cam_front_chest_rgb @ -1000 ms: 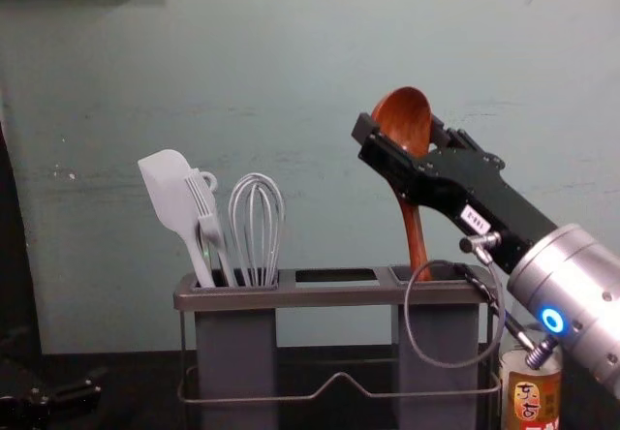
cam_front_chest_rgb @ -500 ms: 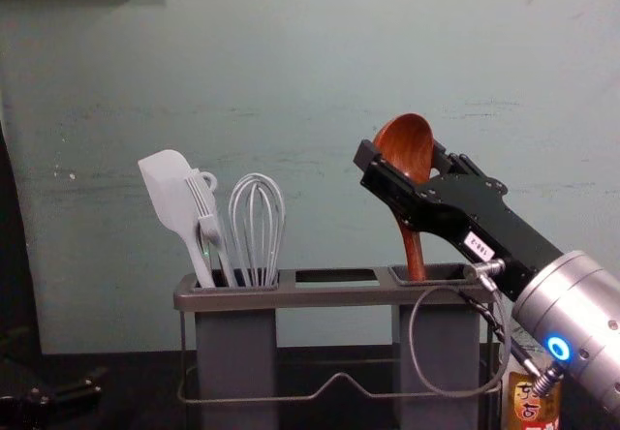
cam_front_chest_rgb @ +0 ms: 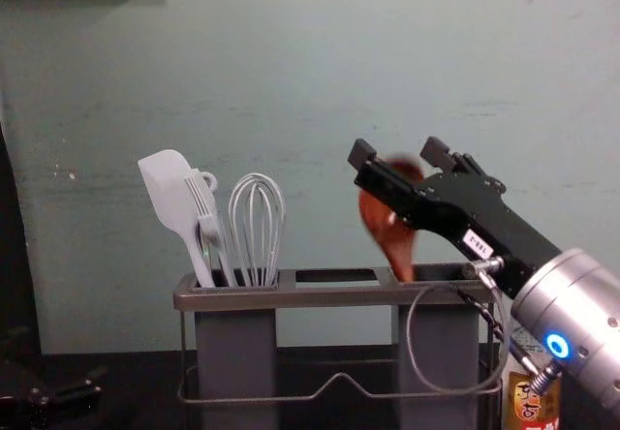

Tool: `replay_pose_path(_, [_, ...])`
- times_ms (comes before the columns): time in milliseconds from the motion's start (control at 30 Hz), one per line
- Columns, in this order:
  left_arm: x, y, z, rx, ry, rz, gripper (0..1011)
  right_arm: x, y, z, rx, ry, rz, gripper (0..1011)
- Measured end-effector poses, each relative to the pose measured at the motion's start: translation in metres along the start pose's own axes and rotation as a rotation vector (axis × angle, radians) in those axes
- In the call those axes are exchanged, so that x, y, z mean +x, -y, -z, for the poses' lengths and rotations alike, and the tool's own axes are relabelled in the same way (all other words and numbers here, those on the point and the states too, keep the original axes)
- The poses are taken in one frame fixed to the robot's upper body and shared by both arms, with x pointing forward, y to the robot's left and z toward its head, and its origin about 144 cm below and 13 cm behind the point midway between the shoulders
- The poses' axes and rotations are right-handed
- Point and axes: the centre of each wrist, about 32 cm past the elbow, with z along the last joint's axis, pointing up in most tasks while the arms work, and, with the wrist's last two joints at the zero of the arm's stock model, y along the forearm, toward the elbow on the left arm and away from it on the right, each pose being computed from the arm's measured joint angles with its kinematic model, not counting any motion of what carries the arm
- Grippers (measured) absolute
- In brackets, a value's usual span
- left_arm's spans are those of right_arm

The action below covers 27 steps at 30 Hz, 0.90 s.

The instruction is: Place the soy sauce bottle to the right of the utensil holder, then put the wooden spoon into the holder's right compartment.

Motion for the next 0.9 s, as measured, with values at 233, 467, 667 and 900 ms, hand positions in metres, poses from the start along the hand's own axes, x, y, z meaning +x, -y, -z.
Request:
replay_pose_path(233, [0.0, 0.0, 0.0, 0.0, 0.0, 0.0, 1000, -0.005, -0.01, -0.015, 0.051, 0.006, -0.01, 1002])
replay_pose_path(467, [0.0, 0.0, 0.0, 0.0, 0.0, 0.0, 1000, -0.007, -0.018, -0.037, 0.114, 0.028, -0.021, 1002])
replay_pose_path(667, [0.0, 0.0, 0.0, 0.0, 0.0, 0.0, 1000, -0.001, -0.019, -0.057, 0.155, 0.066, -0.019, 1003])
replay_pose_path(900, [0.0, 0.0, 0.0, 0.0, 0.0, 0.0, 1000, 0.021, -0.01, -0.078, 0.166, 0.101, 0.021, 1002])
